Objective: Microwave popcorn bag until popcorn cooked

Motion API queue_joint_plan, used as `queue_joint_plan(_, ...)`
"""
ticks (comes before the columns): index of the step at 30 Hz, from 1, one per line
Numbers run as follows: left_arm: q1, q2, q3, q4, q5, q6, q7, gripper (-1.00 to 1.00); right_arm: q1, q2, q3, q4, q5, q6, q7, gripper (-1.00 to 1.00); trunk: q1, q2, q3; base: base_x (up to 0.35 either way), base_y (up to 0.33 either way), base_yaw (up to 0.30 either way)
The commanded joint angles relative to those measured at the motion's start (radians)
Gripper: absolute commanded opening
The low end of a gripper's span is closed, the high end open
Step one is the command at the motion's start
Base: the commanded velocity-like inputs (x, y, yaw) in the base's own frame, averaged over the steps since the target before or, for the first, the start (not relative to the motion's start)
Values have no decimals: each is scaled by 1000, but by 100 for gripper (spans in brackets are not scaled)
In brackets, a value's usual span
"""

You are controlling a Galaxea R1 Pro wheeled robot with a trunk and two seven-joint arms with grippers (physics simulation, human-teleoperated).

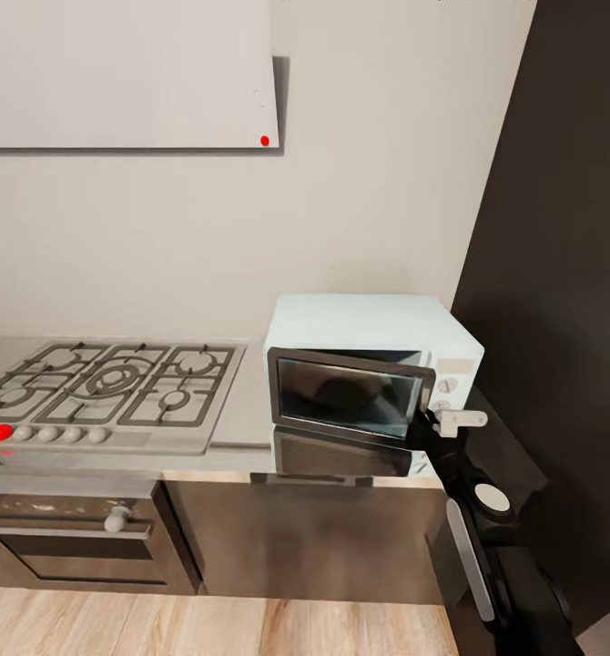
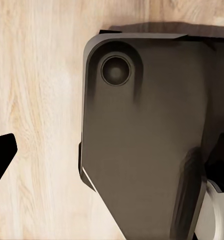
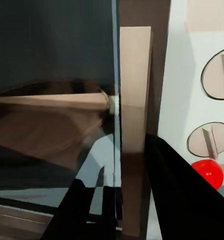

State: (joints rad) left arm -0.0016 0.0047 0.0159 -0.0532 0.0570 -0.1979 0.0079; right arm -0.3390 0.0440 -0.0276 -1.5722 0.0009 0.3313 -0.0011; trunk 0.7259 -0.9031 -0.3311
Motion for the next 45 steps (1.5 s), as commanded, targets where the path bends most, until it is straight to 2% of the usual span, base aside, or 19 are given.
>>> queue_joint_plan(1, 0, 0, 1, -1, 6, -2, 0, 100, -1, 0, -8, -2, 11, 6, 0, -100, 0, -1, -1, -34, 0, 0)
queue_joint_plan(21, 0, 0, 1, -1, 7, -2, 0, 100, -1, -1, -8, -2, 11, 6, 0, -100, 0, -1, -1, -103, 0, 0)
queue_joint_plan(22, 0, 0, 1, -1, 7, -2, 0, 100, -1, -1, -8, -2, 11, 6, 0, 100, 0, -1, -1, -12, 0, 0)
queue_joint_plan(36, 0, -1, 1, -1, 7, -2, 0, 100, -1, -1, -8, -2, 11, 8, 0, 100, 0, -1, -1, -94, 0, 0)
queue_joint_plan(45, 0, -5, 0, -1, 6, -3, 0, 100, -1, -3, -9, -2, 11, 11, 3, 100, 0, -1, -1, -2, -117, 0)
